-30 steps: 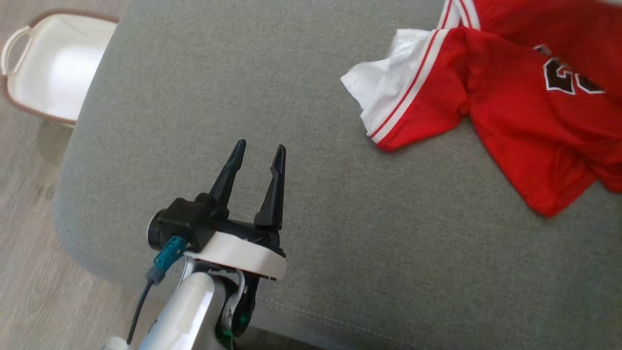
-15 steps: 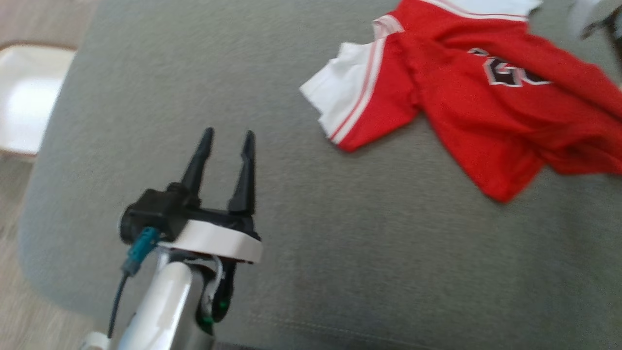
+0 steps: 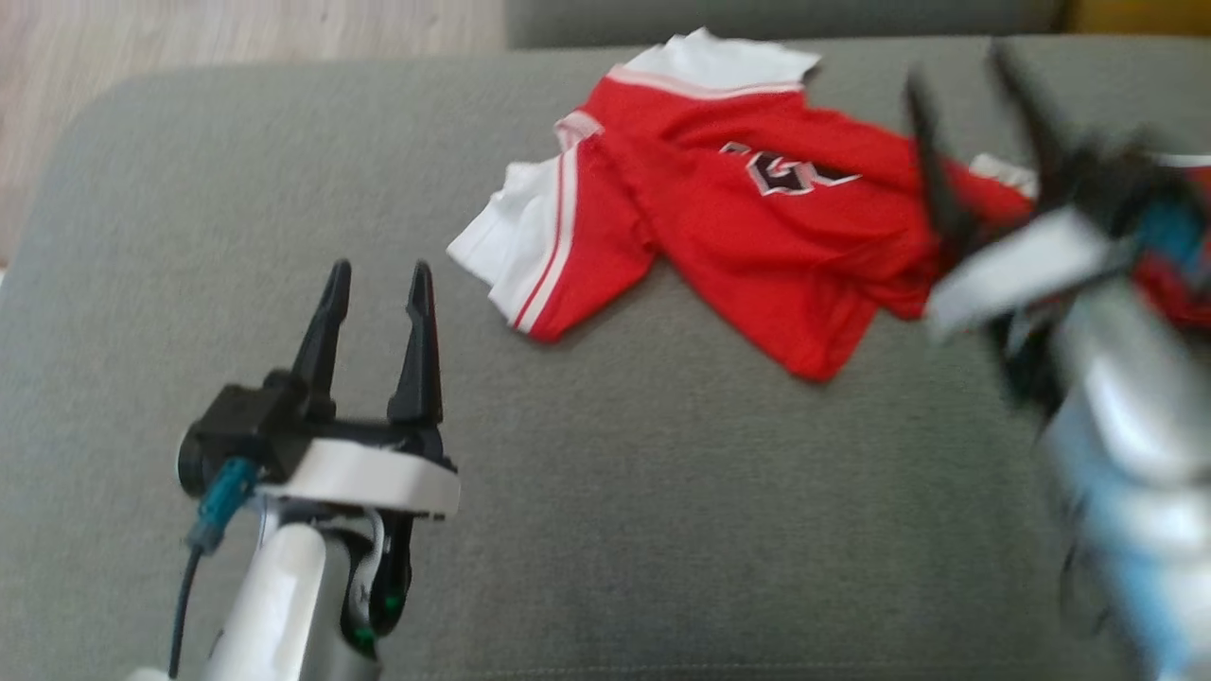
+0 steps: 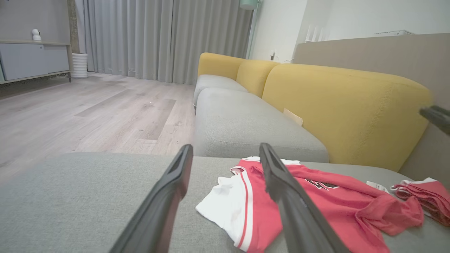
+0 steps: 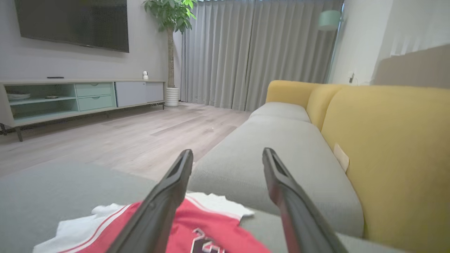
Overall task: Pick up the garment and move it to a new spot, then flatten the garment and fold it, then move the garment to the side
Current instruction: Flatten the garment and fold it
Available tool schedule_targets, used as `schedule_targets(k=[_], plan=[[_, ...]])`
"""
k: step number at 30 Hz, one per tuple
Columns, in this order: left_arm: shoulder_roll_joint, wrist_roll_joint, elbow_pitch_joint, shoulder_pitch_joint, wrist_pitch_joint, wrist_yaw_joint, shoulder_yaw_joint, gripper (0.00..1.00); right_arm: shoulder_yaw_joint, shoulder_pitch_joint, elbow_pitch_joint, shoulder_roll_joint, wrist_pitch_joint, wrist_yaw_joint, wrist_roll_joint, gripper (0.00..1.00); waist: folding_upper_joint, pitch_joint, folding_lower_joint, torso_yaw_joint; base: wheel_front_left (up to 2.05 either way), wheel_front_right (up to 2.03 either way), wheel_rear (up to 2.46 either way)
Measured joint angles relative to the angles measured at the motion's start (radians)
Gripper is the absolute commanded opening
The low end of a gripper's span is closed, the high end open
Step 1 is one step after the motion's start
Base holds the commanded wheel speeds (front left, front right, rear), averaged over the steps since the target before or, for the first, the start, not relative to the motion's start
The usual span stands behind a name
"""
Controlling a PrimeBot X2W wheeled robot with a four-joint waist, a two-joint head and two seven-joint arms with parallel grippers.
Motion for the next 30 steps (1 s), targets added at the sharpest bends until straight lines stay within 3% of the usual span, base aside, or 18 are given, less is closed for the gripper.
schedule_targets(k=[9, 11, 16, 30], plan=[[0.000, 0.000, 0.004, 0.079, 0.000, -0.010, 0.015, 1.00, -0.214, 0.525, -0.265, 0.200, 0.000, 0.000, -0.175, 1.00, 0.0000, -0.090, 0.0000, -0.072, 0.00, 0.00, 0.00], [0.000, 0.000, 0.006, 0.093, 0.000, -0.010, 0.014, 1.00, -0.254, 0.578, -0.296, 0.221, 0.000, 0.000, -0.190, 1.00, 0.0000, -0.101, 0.0000, -0.076, 0.00, 0.00, 0.00], [0.001, 0.000, 0.005, 0.129, 0.000, -0.017, 0.010, 1.00, -0.301, 0.658, -0.369, 0.242, 0.000, 0.000, -0.211, 1.00, 0.0000, -0.121, 0.0000, -0.081, 0.00, 0.00, 0.00], [0.001, 0.000, 0.005, 0.162, 0.000, -0.021, -0.001, 1.00, -0.290, 0.697, -0.411, 0.252, 0.000, 0.000, -0.201, 1.00, 0.0000, -0.138, 0.0000, -0.079, 0.00, 0.00, 0.00]])
